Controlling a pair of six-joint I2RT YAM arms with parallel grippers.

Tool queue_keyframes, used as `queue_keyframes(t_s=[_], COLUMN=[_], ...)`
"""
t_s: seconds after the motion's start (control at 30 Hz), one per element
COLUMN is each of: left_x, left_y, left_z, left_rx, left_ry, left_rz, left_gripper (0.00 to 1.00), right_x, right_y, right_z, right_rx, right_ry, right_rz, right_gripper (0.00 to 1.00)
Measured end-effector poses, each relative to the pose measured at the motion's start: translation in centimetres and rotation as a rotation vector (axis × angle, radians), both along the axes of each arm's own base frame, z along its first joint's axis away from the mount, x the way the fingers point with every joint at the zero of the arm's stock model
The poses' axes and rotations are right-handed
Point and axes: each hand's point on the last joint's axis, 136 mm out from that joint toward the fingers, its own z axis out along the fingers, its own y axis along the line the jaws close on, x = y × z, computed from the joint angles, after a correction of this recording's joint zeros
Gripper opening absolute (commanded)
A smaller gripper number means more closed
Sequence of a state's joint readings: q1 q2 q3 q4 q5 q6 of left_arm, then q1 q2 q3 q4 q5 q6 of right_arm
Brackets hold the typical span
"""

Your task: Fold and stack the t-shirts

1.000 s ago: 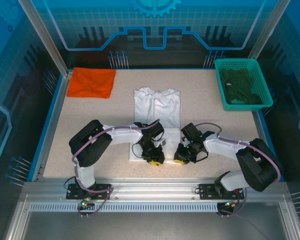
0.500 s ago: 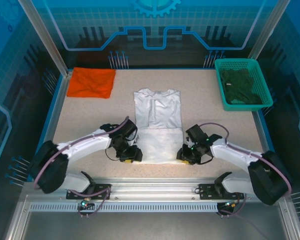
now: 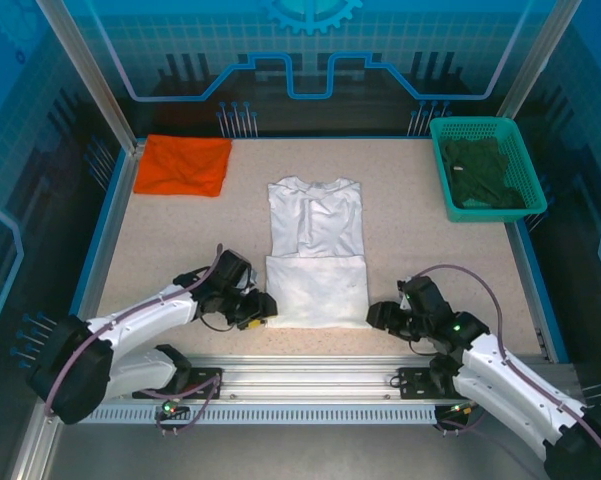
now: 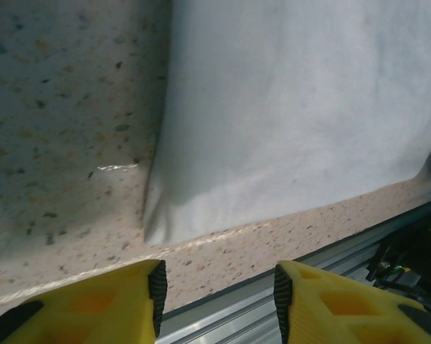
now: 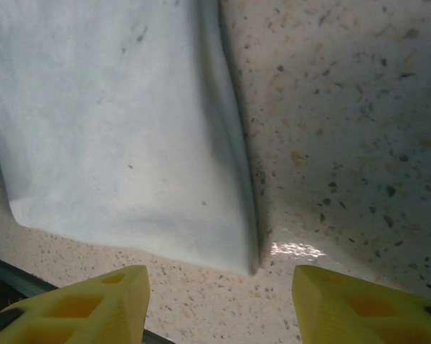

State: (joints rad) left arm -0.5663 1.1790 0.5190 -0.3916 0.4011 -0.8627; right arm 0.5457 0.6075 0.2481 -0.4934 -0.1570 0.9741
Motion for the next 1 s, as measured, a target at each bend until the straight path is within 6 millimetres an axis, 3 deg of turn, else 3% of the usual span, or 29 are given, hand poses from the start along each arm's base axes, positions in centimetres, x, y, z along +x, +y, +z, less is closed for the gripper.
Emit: queue_keyframes(t_s=[0.3,0.7,1.0], left_x=[-0.5,-2.1,-2.2], left_y=[-0.3,0.1,-0.3], left_z=[-0.7,-3.0,-3.2], left_rx=[-0.007,0.009,-0.004], left_ry=[0.055,0.153,0.173], left_rz=[-0.01,-0.021,-0.029], left_gripper=[0.4,0.4,0.37], right_x=[-1.1,-0.7,-0.4], right_y=[0.0,0.4,1.7], right_z=[-1.9,-2.1,-1.9], right_rx=[-0.011,-0.068,-0.062], right_ry=[0.095,0.162,0.149], right_rz=[0.007,0.044,0.106], right_gripper=[0.49,0.44,0.41])
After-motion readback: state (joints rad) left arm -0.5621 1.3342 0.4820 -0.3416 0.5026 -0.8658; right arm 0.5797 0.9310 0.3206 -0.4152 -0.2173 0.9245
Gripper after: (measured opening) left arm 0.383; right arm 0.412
